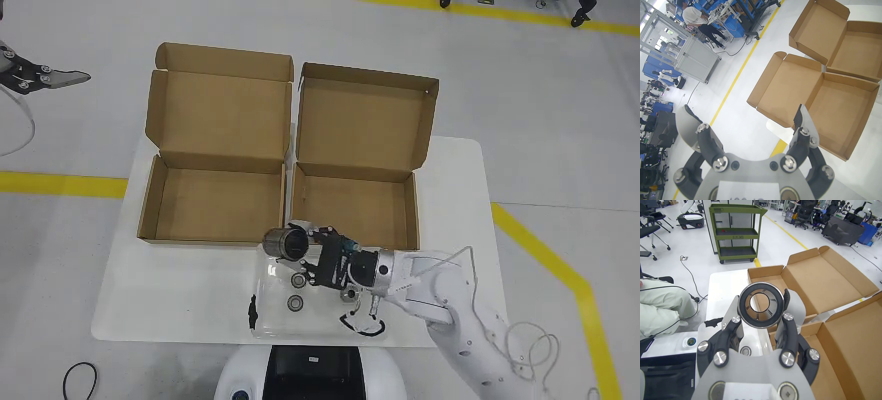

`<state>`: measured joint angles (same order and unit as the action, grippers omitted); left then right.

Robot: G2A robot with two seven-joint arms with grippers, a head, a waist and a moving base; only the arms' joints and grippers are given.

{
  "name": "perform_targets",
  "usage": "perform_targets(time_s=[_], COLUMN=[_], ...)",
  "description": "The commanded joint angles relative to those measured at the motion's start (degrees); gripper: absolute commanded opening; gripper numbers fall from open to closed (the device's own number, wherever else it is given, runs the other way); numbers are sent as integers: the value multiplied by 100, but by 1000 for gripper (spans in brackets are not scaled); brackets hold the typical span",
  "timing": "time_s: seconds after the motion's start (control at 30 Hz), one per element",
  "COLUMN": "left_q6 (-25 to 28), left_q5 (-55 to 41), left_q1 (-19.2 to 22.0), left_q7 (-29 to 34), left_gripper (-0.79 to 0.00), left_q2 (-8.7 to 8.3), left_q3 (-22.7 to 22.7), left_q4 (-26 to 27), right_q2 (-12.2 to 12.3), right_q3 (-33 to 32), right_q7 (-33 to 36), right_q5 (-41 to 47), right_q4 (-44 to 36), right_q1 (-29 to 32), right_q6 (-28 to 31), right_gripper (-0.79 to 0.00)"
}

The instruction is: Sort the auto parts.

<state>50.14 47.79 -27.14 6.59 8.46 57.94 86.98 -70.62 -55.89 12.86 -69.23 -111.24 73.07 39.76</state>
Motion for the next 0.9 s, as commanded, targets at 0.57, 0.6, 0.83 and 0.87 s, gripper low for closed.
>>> perform_targets(time_s=[0.57,0.6,0.83,0.87], left_q6=[0,0,0,0], left_q5=[0,0,0,0], left_q1=[0,0,0,0], left_q7=[0,0,0,0], left_gripper=[0,0,0,0], left_q2=[0,0,0,0], left_q3=[0,0,0,0], left_q4=[0,0,0,0], right_q2=[-59,-64,-96,-100], right_q3=[-359,-375,-439,-440], right_q7=[-110,-103,-177,-215], right_q5=[779,825,1138,1168], right_q4=[-363,-383,-354,-340], right_q1=[-1055,-1121,-1478,-1503], right_q6=[-178,-189,-232,-225], right_gripper=[-785,-785,-785,-785])
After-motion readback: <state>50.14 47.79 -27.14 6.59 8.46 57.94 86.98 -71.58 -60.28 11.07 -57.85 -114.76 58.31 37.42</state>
